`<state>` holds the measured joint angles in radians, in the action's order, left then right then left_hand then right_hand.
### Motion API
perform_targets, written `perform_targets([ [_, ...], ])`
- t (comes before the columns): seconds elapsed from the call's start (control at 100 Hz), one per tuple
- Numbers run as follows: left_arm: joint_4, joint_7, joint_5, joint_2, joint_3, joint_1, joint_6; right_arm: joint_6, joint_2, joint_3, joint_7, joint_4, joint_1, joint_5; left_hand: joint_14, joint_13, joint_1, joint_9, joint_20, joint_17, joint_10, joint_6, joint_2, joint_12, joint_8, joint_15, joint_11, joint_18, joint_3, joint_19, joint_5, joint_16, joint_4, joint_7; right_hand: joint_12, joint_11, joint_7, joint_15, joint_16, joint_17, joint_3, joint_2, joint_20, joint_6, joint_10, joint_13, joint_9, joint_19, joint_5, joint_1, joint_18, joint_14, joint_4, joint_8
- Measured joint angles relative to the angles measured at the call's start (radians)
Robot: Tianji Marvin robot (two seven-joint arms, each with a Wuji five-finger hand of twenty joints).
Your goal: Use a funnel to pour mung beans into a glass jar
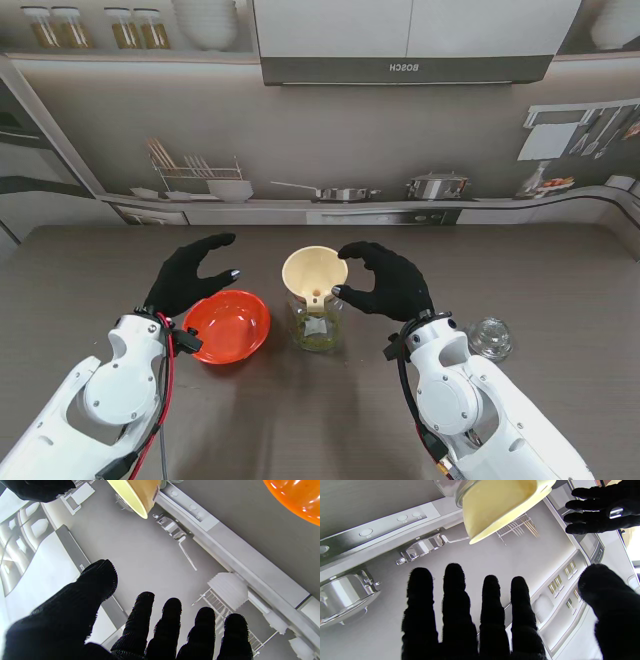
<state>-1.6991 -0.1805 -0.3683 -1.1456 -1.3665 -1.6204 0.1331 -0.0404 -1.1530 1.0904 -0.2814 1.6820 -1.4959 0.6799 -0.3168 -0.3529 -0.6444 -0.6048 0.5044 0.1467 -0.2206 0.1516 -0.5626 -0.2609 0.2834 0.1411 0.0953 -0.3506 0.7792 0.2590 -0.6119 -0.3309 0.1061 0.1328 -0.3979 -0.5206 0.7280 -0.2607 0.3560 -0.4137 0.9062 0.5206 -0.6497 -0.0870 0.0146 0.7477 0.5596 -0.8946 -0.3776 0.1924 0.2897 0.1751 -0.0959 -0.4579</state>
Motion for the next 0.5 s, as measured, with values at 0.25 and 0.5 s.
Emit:
perform_targets([
  [0.25,-0.001,-0.054,-0.008,-0.019,0.021,-0.034,0.031,0.045,0.003,-0.026,0.01,0.002,0.014,-0.003,0.001,0.0,0.0,0.0,0.0,0.0,0.001,0.0,0.0,0.0,0.0,0.0,-0.001,0.009,0.0,-0.013,0.0,0.01,0.0,0.0,0.0,0.0,0.0,0.0,0.0,0.0,0.0,0.0,0.0,0.0,-0.001,0.0,0.0,0.0,0.0,0.0,0.0,0.0,0.0,0.0],
  [0.5,0.001,-0.048,0.002,-0.022,-0.002,-0.058,0.046,0.152,0.004,-0.077,0.084,-0.006,0.103,0.006,0.002,0.0,-0.002,0.0,0.002,0.0,0.002,0.0,0.0,0.001,0.0,0.0,-0.005,0.009,0.0,-0.024,0.0,0.01,0.0,0.0,0.0,0.0,0.0,0.0,0.0,0.0,0.0,0.0,0.0,0.0,-0.003,0.0,-0.001,0.0,0.0,0.0,0.0,0.0,0.0,0.0],
])
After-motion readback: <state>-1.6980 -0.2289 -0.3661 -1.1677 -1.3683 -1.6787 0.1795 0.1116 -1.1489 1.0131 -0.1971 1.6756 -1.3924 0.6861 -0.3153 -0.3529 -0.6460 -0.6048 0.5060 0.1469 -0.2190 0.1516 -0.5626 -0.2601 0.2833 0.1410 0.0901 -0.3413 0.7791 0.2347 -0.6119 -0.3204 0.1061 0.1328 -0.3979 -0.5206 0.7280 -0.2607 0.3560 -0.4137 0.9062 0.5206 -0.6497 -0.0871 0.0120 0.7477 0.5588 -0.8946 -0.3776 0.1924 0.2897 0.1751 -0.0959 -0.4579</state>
